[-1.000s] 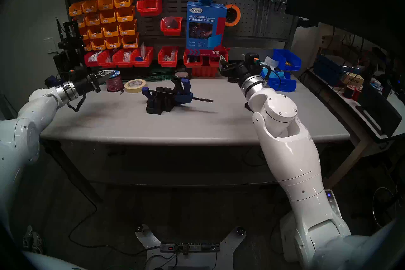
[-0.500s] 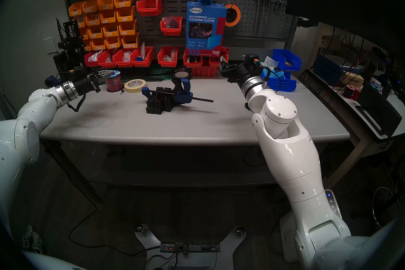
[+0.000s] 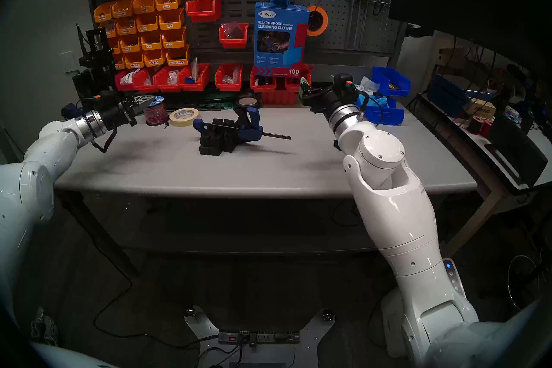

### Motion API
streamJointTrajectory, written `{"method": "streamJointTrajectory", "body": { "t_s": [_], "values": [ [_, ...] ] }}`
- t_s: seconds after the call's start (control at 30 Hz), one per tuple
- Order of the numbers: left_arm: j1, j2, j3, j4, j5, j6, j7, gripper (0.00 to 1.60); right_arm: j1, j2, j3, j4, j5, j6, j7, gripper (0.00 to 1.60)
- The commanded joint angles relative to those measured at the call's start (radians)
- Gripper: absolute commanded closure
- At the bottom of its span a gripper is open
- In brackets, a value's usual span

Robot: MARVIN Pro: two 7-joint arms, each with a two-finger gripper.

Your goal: Clamp the two 3D printed pieces together with the clamp

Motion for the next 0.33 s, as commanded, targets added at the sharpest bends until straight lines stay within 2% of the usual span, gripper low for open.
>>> {"method": "streamJointTrajectory", "body": {
  "t_s": [0.0,0.3],
  "values": [
    [-0.040,0.002,-0.012,-0.019,-0.012,0.003,0.001,1.60,0.024,-0.002,0.004,-0.035,0.000,-0.009,0.004,0.00],
    [-0.040,0.002,-0.014,-0.019,-0.012,0.003,0.001,1.60,0.024,-0.002,0.005,-0.035,0.000,-0.009,0.005,0.00]
  ]
}}
